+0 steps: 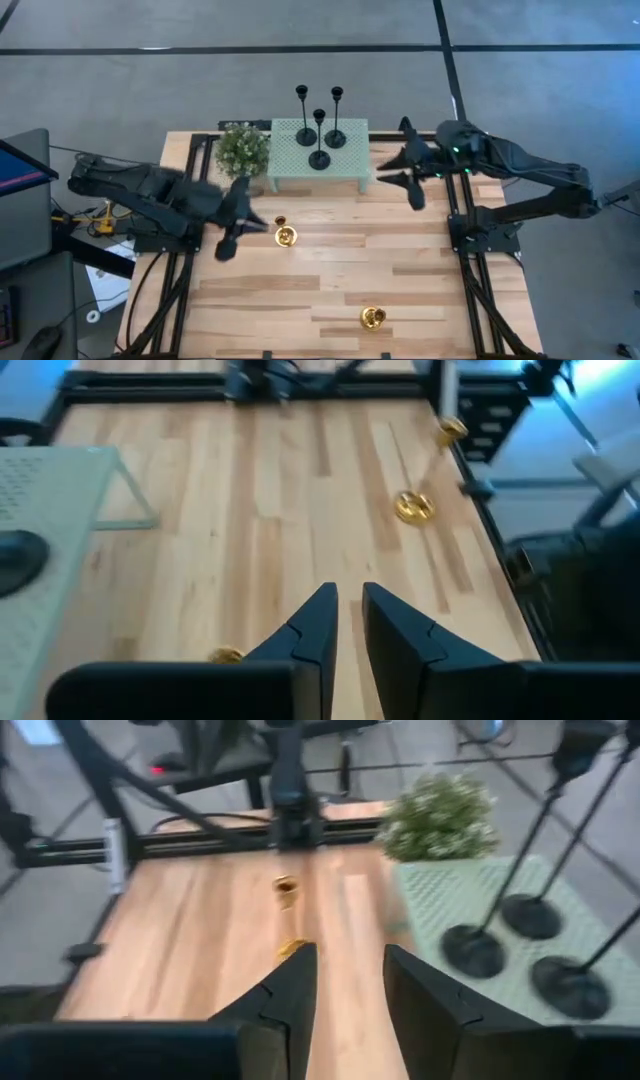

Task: Pick & Place candle stick holders
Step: Put the top gold candle holder on the shelf

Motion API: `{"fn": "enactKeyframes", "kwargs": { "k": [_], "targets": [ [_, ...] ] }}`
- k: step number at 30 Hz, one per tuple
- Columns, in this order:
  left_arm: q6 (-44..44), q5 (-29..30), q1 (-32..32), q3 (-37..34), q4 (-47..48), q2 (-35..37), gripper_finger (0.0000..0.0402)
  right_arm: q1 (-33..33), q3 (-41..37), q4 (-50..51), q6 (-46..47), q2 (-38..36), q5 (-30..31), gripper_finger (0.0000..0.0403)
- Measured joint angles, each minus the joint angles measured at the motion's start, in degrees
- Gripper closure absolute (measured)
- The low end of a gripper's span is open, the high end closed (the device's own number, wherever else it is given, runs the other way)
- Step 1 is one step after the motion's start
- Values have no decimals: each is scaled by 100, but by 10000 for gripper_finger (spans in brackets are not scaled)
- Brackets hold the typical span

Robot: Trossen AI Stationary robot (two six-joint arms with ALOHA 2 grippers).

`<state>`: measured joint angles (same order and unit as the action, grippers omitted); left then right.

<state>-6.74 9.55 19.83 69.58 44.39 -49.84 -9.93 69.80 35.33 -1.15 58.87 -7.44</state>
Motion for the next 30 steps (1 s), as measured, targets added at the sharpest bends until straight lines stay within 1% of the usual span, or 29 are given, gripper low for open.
{"fn": "enactKeyframes", "kwargs": {
  "k": [3,6,9,12,15,17,21,24,30],
  "targets": [
    [-287,531,698,-335,-40,166,364,352,0,327,178,-187,137,301],
    [-681,738,1343,-696,-58,284,382,756,-67,456,258,-271,588,307],
    [-868,944,1868,-989,-121,301,396,1059,-180,494,273,-279,1017,311],
    [-1046,1536,2223,-1145,-227,304,396,1257,-306,458,348,-275,1385,315],
    [-1366,2048,2392,-1275,-218,301,396,1360,-462,447,549,-250,1722,318],
    [-1699,2130,2447,-1380,-236,301,397,1379,-529,427,661,-189,1840,319],
    [-2189,1984,2448,-1647,-259,247,393,1366,-562,425,706,-16,1866,322],
    [-2208,1831,2446,-1802,-289,178,389,1354,-562,429,678,125,1866,322],
    [-2208,1803,2446,-1877,-399,-65,388,1244,-562,412,678,459,1848,322]
  ]
}}
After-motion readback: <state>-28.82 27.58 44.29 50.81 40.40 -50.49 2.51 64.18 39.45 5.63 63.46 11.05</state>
